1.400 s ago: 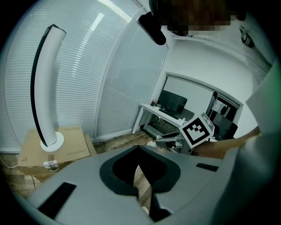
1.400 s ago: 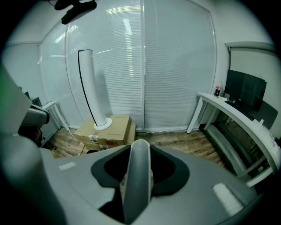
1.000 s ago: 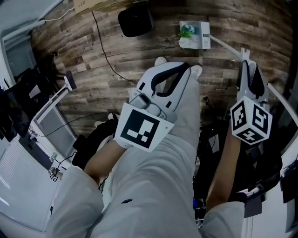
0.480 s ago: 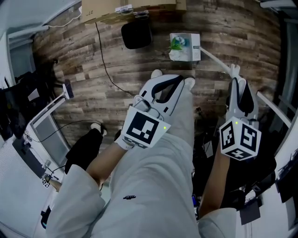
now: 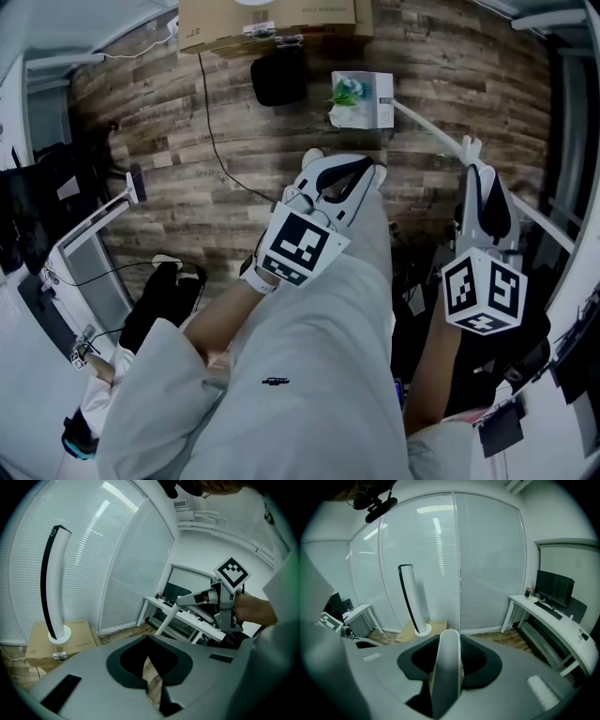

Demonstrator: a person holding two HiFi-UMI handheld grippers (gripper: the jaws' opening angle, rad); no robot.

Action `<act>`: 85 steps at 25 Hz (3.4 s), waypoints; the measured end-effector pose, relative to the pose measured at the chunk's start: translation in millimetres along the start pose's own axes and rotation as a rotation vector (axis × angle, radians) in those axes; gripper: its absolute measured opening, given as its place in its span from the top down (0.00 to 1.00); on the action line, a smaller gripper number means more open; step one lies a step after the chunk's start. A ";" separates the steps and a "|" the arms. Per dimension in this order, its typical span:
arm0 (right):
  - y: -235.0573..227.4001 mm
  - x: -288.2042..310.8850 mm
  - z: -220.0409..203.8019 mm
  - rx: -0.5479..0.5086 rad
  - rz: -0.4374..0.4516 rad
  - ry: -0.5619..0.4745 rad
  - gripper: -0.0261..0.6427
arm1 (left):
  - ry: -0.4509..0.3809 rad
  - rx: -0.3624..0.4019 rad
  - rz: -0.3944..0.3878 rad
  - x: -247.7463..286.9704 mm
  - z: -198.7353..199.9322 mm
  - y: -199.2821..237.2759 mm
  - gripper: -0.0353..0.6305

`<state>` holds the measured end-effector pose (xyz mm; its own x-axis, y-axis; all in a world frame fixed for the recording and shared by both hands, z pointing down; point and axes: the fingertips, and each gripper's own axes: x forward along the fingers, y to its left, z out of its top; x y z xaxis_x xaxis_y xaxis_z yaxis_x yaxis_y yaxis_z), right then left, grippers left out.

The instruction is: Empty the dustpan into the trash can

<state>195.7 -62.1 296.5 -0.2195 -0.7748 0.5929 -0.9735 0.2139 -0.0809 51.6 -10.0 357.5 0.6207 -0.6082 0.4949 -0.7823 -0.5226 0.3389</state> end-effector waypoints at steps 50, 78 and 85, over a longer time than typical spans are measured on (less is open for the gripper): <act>71.2 -69.0 52.3 0.060 0.088 -0.080 0.75 | -0.091 0.463 -0.260 42.7 67.0 -84.8 0.81; 167.7 -13.0 94.7 -0.105 0.331 -0.207 0.75 | -0.132 0.295 0.003 4.7 105.5 34.6 0.80; 187.8 -16.0 90.2 -0.181 0.361 -0.206 0.75 | -0.149 0.261 0.043 -9.6 101.1 43.8 0.80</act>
<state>10.6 -63.3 199.6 -0.5688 -0.7297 0.3796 -0.8094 0.5785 -0.1007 16.7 -87.5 286.7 0.6033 -0.7040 0.3746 -0.7801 -0.6186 0.0937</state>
